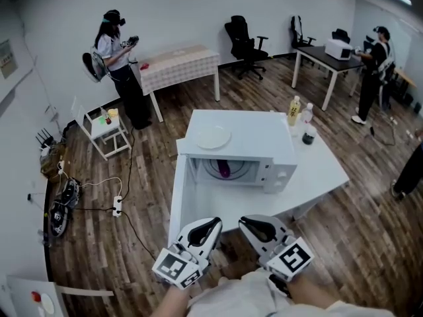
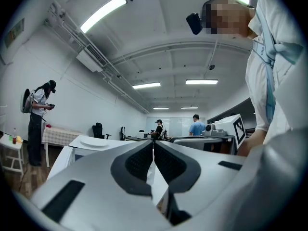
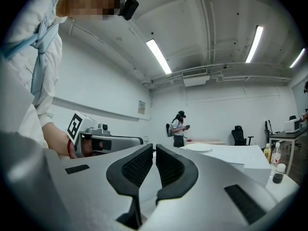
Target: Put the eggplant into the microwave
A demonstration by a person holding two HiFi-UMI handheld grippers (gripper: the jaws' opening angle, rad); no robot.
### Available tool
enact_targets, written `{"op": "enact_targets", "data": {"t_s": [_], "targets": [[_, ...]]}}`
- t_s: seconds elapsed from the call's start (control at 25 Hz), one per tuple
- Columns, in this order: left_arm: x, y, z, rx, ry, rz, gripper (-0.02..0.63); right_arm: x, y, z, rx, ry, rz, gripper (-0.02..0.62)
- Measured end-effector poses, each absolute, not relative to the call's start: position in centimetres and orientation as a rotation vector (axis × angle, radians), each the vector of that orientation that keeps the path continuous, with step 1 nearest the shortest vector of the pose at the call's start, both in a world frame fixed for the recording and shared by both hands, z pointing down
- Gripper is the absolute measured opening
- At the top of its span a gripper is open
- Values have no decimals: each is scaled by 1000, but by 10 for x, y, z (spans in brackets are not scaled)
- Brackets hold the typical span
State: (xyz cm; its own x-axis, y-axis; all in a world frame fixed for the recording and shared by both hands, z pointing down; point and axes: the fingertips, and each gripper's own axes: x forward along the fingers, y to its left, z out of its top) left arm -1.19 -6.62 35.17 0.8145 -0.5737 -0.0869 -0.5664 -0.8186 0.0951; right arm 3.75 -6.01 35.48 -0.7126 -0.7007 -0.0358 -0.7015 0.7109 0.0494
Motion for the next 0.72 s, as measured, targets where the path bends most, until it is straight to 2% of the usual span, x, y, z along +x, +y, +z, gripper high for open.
{"op": "enact_targets", "data": {"t_s": [0.72], "targets": [[-15, -66, 344, 2962, -899, -188, 3, 24, -62, 350, -1193, 2916, 116, 32]]}}
